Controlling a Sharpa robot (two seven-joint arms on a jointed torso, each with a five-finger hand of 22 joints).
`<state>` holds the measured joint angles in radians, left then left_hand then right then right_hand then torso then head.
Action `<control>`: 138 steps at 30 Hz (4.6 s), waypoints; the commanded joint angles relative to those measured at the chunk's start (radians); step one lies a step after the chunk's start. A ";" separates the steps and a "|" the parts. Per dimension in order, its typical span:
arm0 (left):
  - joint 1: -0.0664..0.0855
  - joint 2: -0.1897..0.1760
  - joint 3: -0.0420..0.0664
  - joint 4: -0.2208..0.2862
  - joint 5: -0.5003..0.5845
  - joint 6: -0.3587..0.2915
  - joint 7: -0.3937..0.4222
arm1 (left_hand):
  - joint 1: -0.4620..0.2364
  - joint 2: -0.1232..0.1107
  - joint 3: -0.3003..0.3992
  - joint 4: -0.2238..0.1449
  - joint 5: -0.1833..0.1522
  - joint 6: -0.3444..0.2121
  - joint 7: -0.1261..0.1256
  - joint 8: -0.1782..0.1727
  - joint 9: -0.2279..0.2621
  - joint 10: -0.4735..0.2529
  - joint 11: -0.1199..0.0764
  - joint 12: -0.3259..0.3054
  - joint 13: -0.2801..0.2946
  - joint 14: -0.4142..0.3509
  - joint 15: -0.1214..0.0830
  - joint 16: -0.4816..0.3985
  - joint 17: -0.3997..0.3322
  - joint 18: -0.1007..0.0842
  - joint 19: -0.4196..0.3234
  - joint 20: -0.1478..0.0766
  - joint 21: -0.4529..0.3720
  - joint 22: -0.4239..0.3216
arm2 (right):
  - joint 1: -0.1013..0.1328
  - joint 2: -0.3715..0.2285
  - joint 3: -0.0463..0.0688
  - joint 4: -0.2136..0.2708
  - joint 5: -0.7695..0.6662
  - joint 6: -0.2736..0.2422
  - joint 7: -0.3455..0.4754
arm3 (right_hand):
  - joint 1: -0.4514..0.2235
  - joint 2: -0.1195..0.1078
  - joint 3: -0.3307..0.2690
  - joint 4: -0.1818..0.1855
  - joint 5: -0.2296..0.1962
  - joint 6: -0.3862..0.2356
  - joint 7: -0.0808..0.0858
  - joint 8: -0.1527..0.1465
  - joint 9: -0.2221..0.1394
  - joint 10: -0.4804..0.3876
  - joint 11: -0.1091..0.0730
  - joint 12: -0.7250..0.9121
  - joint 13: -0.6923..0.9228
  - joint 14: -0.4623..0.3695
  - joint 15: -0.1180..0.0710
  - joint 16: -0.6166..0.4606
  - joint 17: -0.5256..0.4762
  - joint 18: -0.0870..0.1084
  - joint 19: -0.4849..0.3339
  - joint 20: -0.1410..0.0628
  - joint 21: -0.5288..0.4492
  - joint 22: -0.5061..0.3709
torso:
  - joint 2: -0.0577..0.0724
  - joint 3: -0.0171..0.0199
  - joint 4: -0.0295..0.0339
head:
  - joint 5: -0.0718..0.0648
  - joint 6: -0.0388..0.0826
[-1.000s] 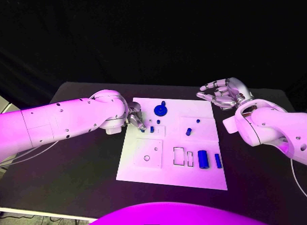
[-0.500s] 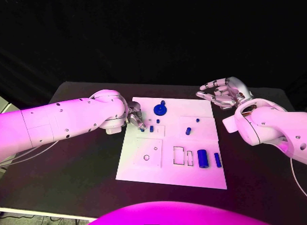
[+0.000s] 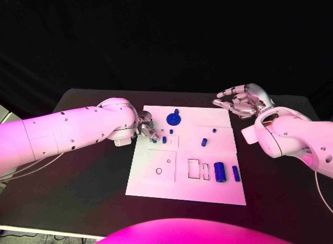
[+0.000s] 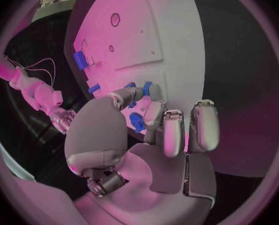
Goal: Assemble the parts on the task board
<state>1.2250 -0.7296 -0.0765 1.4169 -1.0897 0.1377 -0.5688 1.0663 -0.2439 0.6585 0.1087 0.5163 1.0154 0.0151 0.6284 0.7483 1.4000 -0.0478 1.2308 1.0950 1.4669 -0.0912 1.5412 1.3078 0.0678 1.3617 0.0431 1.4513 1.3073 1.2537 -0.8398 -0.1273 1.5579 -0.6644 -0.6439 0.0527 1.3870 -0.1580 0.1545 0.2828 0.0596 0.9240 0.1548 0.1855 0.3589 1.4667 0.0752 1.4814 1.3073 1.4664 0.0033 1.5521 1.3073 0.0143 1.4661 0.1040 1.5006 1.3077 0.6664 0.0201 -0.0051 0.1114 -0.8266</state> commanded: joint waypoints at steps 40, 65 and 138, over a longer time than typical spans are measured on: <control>-0.002 -0.046 0.025 0.011 0.179 -0.239 0.240 | 0.182 0.137 -0.677 0.186 -0.244 -0.338 0.155 -0.075 -0.146 -0.524 0.148 -0.416 -0.515 -0.229 0.128 -0.323 -0.380 0.113 -0.514 0.099 -0.416 -0.516 | -0.001 -0.007 0.000 0.002 -0.010 0.003 0.014 | -0.011 0.004 -0.006 0.002 0.000 -0.007 -0.001 0.006 0.002 0.025 -0.004 -0.009 0.190 0.091 -0.005 -0.005 0.215 0.006 0.067 -0.002 -0.009 0.212 | -0.001 -0.0002 0.0004 | -0.012 0.011; -0.045 0.043 0.001 -0.032 -0.340 -0.370 0.526 | 0.469 -0.020 -0.284 0.176 -0.244 -0.258 0.133 -0.155 -0.439 -0.588 0.171 -0.611 -0.871 -0.385 0.146 -0.407 -0.683 0.115 -0.516 0.118 -0.501 -0.544 | -0.004 -0.014 0.000 0.000 -0.025 0.007 0.020 | -0.008 0.006 -0.006 -0.001 0.000 -0.011 -0.001 0.010 0.003 0.005 -0.004 -0.034 0.171 0.083 -0.006 -0.021 0.187 0.014 0.050 -0.003 -0.044 0.191 | 0.001 -0.0007 -0.0016 | -0.022 0.020; -0.048 0.137 -0.001 -0.126 -0.372 -0.204 0.445 | 0.416 -0.037 -0.127 0.104 -0.257 -0.141 0.126 -0.280 -0.480 -0.446 0.159 -0.778 -0.984 -0.187 0.134 -0.159 -0.439 0.091 -0.422 0.102 -0.313 -0.348 | -0.004 -0.010 0.000 0.006 -0.036 0.004 0.018 | -0.006 0.008 -0.007 -0.002 0.000 -0.012 -0.002 0.014 0.004 -0.010 -0.005 -0.053 0.156 0.081 -0.007 -0.025 0.180 0.015 0.047 -0.003 -0.051 0.186 | -0.001 0.0001 -0.0007 | -0.035 0.010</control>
<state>1.1799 -0.5957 -0.0756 1.2892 -1.4734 -0.0842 -0.1397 1.4903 -0.2833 0.5349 0.2130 0.2633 0.8789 0.1410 0.3529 0.2686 0.9544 0.1078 0.4564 0.1129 1.2795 0.0361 1.3775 0.8697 0.1699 0.9438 0.1396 1.1376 0.9600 1.2500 -0.8498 -0.1273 1.5619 -0.6882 -0.6456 0.0599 1.3830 -0.1540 0.1519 0.2855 0.0596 0.9172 0.1545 0.1933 0.3619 1.4631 0.0716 1.4315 1.3074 1.4664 0.0033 1.5306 1.3075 0.0143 1.4661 0.1040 1.4540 1.3073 0.6657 0.0199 -0.0051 0.0761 -0.8165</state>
